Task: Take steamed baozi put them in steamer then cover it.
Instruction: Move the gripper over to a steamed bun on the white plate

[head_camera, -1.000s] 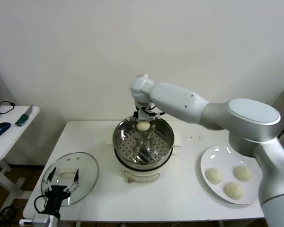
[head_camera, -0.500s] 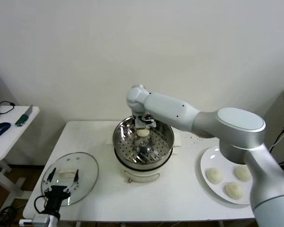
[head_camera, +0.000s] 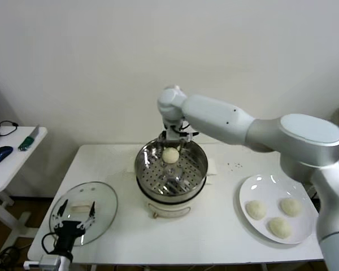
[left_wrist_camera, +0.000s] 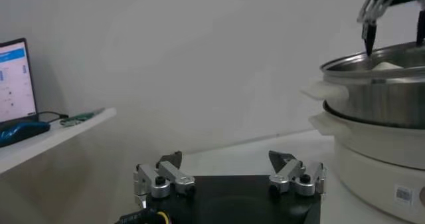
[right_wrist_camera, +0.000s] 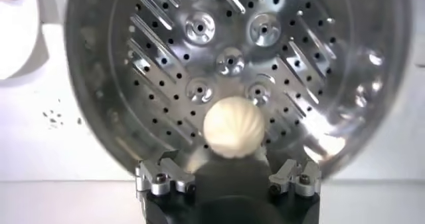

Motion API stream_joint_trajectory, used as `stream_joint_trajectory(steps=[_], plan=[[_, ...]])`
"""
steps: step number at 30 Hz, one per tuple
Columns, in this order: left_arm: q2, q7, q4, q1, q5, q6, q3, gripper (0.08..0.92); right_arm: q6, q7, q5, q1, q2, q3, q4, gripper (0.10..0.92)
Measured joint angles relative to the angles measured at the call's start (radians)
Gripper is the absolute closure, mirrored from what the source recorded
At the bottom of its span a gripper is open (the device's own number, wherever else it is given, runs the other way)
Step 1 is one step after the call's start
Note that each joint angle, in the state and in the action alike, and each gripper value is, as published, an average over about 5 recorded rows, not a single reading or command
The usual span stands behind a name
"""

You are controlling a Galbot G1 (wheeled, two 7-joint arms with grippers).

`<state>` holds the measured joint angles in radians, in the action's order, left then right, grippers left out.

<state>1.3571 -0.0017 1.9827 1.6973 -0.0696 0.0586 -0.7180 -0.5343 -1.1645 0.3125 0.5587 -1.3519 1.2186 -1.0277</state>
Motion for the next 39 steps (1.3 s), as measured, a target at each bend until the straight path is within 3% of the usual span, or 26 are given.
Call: stream_joint_trajectory(steps=[10, 18, 26, 39], plan=[[0.007, 0.002, 0.010, -0.005, 0.003, -0.009, 0.020, 0.177, 0.355, 0.095, -0.379, 0.167, 0.287, 0.191, -0.209, 0.203], [0.006, 0.003, 0.017, -0.008, 0.008, -0.017, 0.026, 0.177, 0.638, 0.101, -0.576, 0.172, 0.520, 0.256, -0.314, 0.203], [0.008, 0.004, 0.025, 0.000, 0.014, -0.027, 0.022, 0.177, 0.787, 0.100, -0.625, 0.057, 0.682, 0.251, -0.347, 0.203], [0.019, 0.003, 0.025, 0.008, 0.021, -0.031, 0.018, 0.177, 0.841, 0.112, -0.552, -0.204, 0.759, 0.133, -0.329, 0.203]])
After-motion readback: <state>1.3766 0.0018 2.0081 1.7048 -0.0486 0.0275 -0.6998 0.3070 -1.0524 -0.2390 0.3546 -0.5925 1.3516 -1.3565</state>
